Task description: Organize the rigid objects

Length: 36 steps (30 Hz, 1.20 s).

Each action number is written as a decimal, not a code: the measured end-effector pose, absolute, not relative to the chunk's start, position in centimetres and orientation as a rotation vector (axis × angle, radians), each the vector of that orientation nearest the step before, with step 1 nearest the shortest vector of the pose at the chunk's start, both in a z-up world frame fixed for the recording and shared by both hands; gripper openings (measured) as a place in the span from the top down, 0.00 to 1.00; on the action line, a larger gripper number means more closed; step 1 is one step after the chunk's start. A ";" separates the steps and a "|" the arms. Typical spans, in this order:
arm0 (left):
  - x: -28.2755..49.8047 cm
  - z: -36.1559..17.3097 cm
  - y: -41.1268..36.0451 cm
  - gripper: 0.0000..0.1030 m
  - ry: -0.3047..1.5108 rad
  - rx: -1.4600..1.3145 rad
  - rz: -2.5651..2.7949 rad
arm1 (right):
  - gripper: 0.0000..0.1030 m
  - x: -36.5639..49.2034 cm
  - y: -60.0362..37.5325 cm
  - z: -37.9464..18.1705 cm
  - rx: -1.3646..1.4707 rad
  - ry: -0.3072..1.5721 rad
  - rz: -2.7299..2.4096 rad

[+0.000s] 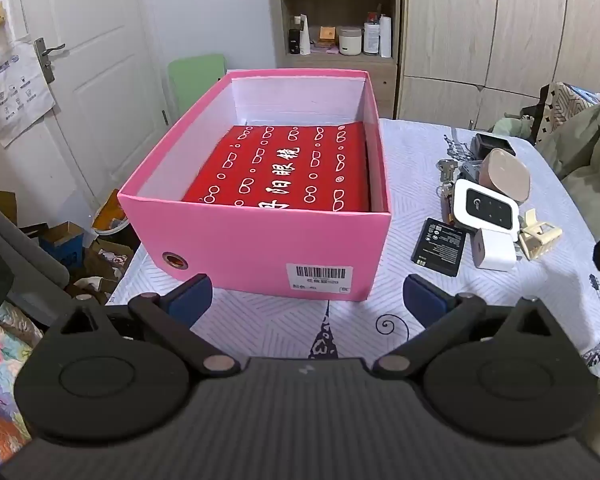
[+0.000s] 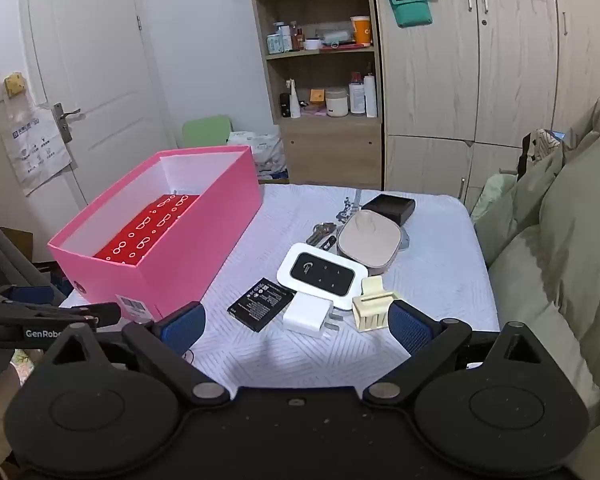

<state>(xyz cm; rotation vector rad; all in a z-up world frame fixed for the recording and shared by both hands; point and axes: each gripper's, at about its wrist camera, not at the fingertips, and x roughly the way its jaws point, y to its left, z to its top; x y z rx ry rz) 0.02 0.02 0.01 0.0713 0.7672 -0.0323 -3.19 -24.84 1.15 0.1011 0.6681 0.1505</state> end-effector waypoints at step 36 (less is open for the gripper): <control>-0.8 -0.1 -1.5 0.00 0.741 0.105 -0.083 | 0.02 -3.3 -25.0 0.1 0.060 0.662 0.128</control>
